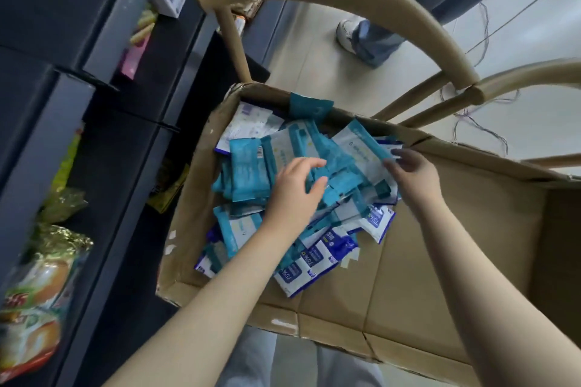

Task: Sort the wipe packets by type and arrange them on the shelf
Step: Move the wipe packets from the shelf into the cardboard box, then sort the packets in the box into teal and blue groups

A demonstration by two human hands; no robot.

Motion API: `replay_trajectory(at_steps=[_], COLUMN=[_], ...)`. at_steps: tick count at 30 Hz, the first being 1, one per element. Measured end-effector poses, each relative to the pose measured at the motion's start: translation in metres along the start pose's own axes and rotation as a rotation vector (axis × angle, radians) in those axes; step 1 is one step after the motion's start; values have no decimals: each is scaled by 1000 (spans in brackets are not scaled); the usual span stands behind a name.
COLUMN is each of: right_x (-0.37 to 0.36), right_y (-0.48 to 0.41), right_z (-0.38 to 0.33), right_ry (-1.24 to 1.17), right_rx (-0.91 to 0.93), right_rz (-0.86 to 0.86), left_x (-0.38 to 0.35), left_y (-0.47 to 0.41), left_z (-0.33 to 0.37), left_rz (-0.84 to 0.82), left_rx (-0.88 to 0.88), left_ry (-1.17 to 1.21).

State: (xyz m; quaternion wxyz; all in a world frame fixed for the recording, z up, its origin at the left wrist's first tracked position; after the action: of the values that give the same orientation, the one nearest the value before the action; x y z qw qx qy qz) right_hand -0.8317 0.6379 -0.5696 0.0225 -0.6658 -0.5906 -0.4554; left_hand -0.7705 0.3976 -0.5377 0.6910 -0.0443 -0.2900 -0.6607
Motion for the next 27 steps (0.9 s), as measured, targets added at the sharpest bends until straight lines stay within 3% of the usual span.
replay_trajectory(at_steps=[5,7,14,19,27], right_x=[-7,-12,0,12,51], right_y=[-2,-3,9,26,50], right_z=[15,16,37,66,119], right_ry=[-34,-132,-627,-942,-1222], right_rx=[-47,-80,-156,-226,-300], right_rz=[-123,-136,-68,-162,-56], left_x=[-38,-40,-23,-13,-31], left_y=[-35,-44,-45,-39,-8], left_z=[7,2,-6,15,84], left_rz=[-62,-44,171,232,226], left_rx=[32,70,40,6,82], left_ry=[-373,-419,-203,-78,476])
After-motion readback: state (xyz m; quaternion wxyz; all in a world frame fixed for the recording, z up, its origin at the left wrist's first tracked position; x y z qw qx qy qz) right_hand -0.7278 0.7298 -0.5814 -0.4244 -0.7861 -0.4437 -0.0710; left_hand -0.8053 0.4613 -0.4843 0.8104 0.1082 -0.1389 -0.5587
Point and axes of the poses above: each hand's wrist, its own y-axis away from the middle knuckle, its own x-axis out of the back of the hand, z = x × y, the point moved 8 cm from there along -y, towards the middle knuckle, and after that the axes turned 3 degrees about z, right-handed, at the moved point
